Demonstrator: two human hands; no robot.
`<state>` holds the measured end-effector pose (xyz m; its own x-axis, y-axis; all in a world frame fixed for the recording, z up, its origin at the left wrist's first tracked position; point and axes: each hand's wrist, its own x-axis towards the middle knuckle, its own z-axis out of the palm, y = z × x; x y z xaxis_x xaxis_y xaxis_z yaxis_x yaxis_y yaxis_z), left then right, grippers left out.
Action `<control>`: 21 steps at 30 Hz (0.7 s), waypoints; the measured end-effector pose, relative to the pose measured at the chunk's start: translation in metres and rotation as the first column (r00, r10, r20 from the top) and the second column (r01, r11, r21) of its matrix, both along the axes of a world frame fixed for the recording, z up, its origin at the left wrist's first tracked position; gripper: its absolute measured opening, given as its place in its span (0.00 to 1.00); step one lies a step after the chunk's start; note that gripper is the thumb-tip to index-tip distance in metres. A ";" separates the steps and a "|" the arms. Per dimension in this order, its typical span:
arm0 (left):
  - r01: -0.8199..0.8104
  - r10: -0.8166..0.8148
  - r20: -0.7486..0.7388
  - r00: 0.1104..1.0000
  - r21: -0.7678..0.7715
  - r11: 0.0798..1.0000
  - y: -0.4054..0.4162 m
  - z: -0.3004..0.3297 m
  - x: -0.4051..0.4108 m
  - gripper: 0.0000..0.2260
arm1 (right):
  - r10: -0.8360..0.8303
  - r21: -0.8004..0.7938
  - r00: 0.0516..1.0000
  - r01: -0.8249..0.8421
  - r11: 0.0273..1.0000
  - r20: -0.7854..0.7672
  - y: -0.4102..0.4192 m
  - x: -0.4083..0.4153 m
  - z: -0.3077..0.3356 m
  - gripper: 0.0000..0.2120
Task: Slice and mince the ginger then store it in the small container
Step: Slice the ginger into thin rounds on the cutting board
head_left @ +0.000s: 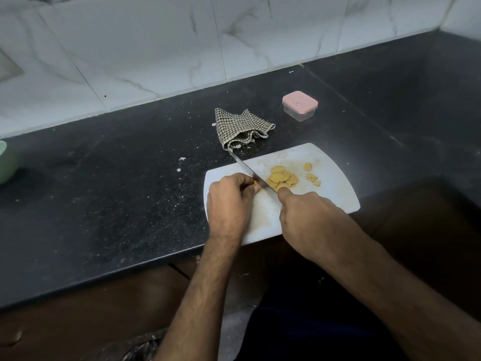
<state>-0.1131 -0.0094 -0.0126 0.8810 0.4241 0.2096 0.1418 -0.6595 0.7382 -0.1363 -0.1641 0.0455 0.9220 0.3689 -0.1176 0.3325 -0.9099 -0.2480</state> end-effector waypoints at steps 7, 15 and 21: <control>0.045 -0.042 -0.050 0.998 0.042 0.998 0.000 0.001 0.007 0.02 | -0.009 -0.047 0.998 0.006 0.999 -0.061 0.006 0.011 0.008 0.13; 0.068 -0.065 -0.049 0.997 0.056 0.996 0.006 0.001 0.009 0.02 | -0.018 -0.026 0.998 0.016 1.000 -0.064 0.018 0.012 0.007 0.13; 0.083 -0.082 -0.020 0.996 0.038 0.996 0.007 0.003 0.009 0.03 | -0.031 -0.013 0.988 0.030 0.999 -0.154 0.028 0.019 0.013 0.16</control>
<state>-0.1039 -0.0027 -0.0096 0.9165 0.3420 0.2078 0.0994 -0.6976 0.7095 -0.1172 -0.1364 0.0584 0.9035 0.3389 -0.2625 0.2632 -0.9219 -0.2843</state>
